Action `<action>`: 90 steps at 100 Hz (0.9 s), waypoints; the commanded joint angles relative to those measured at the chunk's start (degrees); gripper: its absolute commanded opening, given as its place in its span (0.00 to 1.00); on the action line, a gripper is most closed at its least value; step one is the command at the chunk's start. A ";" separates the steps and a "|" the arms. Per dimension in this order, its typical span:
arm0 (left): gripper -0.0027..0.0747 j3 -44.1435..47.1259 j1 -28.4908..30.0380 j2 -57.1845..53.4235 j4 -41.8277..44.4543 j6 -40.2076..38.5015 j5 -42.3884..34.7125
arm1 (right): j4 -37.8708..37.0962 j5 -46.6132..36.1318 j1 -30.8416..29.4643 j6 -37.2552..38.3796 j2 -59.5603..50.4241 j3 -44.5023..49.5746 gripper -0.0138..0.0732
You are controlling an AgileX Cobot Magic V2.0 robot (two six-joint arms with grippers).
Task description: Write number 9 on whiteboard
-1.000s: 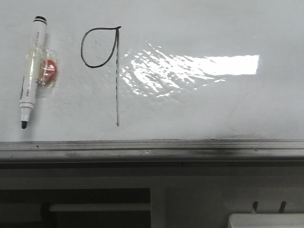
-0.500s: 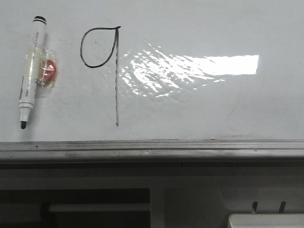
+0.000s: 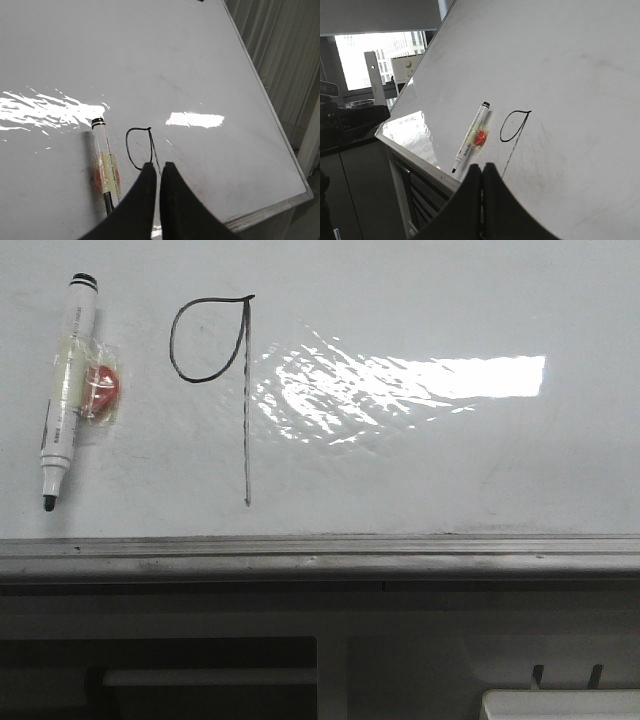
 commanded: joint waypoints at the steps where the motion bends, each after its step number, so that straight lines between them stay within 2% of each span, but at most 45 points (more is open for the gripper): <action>1: 0.01 -1.63 0.02 0.53 0.07 -0.11 -4.25 | -0.57 -4.77 -0.09 -0.10 -0.44 -1.55 0.08; 15: 0.01 0.71 0.16 0.53 0.35 -0.11 -6.68 | -0.57 -4.77 -0.09 -0.10 -0.44 -1.55 0.08; 24: 0.01 4.64 3.09 0.19 0.84 -0.11 -10.93 | -0.57 -4.77 -0.09 -0.10 -0.44 -1.55 0.08; 30: 0.01 4.28 6.47 -0.63 0.84 -0.11 -6.14 | -0.57 -4.77 -0.09 -0.10 -0.44 -1.55 0.08; 48: 0.01 4.39 19.29 -2.42 3.32 -0.11 -3.55 | -0.57 -4.88 -0.09 -0.10 -0.44 -1.55 0.08; 61: 0.01 4.39 26.94 -2.42 4.76 -0.11 1.17 | -0.57 -4.88 -0.09 -0.10 -0.44 -1.55 0.08; 90: 0.01 4.48 32.56 -2.42 6.51 -0.11 16.59 | -0.57 -4.88 -0.09 -0.10 -0.44 -1.55 0.08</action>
